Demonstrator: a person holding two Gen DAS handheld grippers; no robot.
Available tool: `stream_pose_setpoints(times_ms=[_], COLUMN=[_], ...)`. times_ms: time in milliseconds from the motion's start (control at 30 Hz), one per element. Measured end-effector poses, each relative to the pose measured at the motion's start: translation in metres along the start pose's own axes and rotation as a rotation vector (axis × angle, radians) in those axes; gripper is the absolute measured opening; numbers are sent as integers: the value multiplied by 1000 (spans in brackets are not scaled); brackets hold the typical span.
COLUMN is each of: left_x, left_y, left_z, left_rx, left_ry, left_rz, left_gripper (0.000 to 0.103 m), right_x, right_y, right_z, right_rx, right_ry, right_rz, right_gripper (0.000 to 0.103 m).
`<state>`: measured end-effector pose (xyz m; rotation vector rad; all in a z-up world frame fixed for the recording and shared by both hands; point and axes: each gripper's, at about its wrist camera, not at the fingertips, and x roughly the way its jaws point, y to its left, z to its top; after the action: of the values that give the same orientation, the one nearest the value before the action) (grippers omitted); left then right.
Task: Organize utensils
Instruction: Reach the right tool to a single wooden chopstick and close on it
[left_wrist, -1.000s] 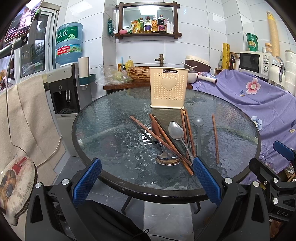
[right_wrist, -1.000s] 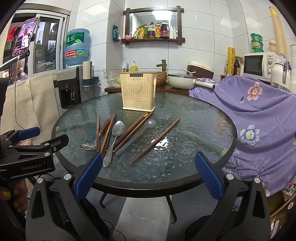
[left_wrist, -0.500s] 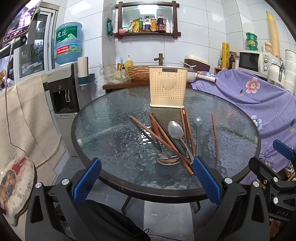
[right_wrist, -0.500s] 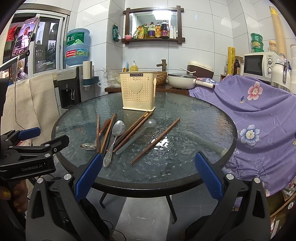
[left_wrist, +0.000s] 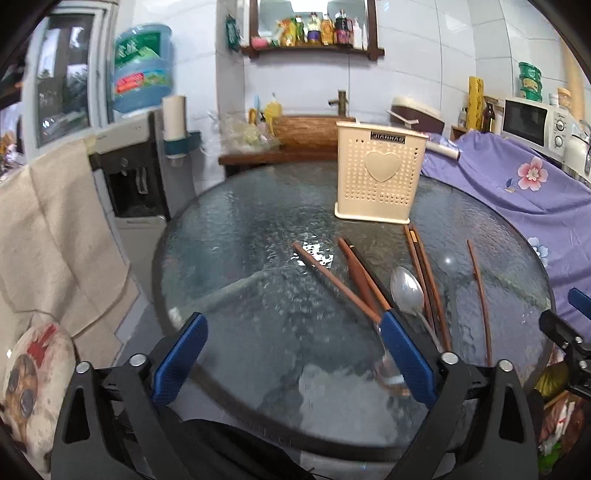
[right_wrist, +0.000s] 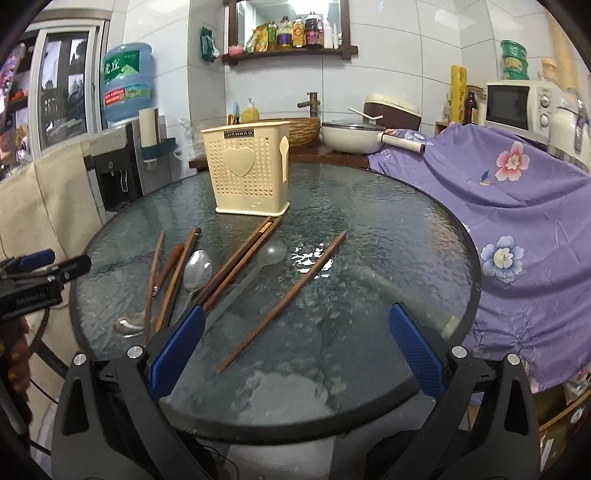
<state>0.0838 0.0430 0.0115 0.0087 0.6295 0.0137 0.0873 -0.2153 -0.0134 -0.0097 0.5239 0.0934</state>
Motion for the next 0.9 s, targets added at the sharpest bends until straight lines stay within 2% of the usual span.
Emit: stream_pose_setpoints(times_ms=[100,233,500,600,667,833,900], left_x=[21,48,91,107,119,138,145], left_y=[1,-2,5,8,10,15,15], left_z=[15,27,45,51,54,59,60], left_rx=[7,26,16,12,-6,-69,-65], left_ry=[53,120,218,253,289,356,376], left_rz=[-51,-58,-42,-36,-49,-84,-68], left_gripper=[83,74,60,55,53,48,43], right_x=[23,53,110,132,147,167,173], right_y=[-4,-14,-33,-37,-38,-39,-38], right_z=[12,27,54,61,65,72,72], right_rx=[-28,-29,41,80,108,140,146], right_ry=[42,89,207,265,318,365,391], right_rz=[-2,-17,-33,-30,-31,-71,-73], right_gripper=[98,95,81,70,66,63,52])
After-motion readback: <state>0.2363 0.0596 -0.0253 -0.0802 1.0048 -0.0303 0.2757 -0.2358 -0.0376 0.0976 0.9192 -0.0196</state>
